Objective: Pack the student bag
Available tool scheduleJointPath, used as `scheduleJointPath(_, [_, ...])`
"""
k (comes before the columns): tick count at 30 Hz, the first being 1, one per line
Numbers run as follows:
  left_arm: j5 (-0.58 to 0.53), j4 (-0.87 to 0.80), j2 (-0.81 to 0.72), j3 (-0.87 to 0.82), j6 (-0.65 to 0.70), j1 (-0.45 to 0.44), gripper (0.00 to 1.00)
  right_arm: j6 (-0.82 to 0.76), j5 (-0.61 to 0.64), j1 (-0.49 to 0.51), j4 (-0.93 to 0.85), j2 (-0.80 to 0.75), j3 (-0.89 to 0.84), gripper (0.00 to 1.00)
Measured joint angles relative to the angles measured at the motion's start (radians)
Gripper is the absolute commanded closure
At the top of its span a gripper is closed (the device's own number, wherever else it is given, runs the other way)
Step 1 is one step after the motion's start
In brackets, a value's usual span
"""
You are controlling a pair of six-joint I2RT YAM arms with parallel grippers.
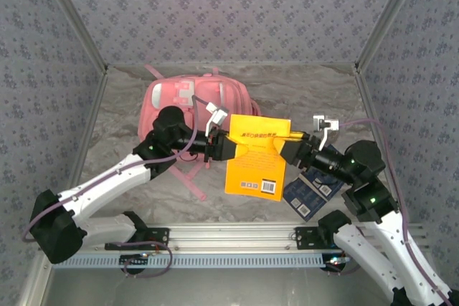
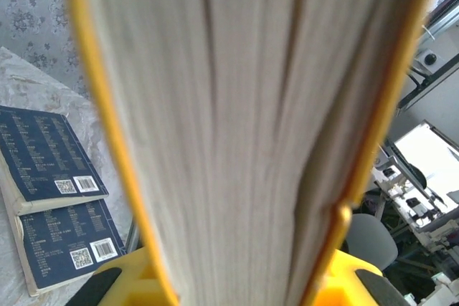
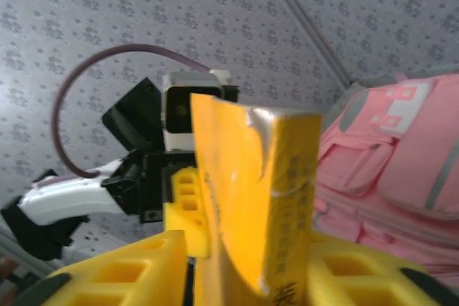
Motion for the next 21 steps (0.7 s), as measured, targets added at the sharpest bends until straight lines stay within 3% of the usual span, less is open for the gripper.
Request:
scheduleJointPath(2, [-0.01, -0.013, -0.006, -0.001, 0.016, 0.0, 0.71, 0.002, 0.003, -0.002, -0.008, 0.009, 0.006, 0.98])
scheduleJointPath(4, [-0.026, -0.026, -0.009, -0.001, 0.024, 0.0, 0.6, -0.009, 0.001, -0.002, -0.014, 0.011, 0.011, 1.0])
scheduleJointPath(11, [0.007, 0.007, -0.01, -0.001, -0.04, 0.0, 0.52, -0.029, -0.031, -0.002, -0.002, 0.002, 0.011, 1.0])
scheduleJointPath(14, [0.027, 0.05, -0.01, -0.001, -0.076, 0.0, 0.62, -0.029, -0.049, -0.002, 0.015, 0.002, 0.011, 1.0])
scheduleJointPath(18, [0.038, 0.074, -0.01, -0.001, -0.081, 0.0, 0.9, -0.029, -0.061, -0.002, 0.024, 0.001, 0.011, 1.0])
scheduleJointPath(20, [0.037, 0.071, -0.01, -0.001, -0.072, 0.002, 1.0, -0.028, -0.06, -0.003, 0.024, -0.001, 0.011, 0.69])
scheduleJointPath(21, [0.035, 0.068, -0.01, -0.001, -0.064, 0.002, 1.0, -0.03, -0.055, -0.003, 0.021, -0.002, 0.011, 0.55])
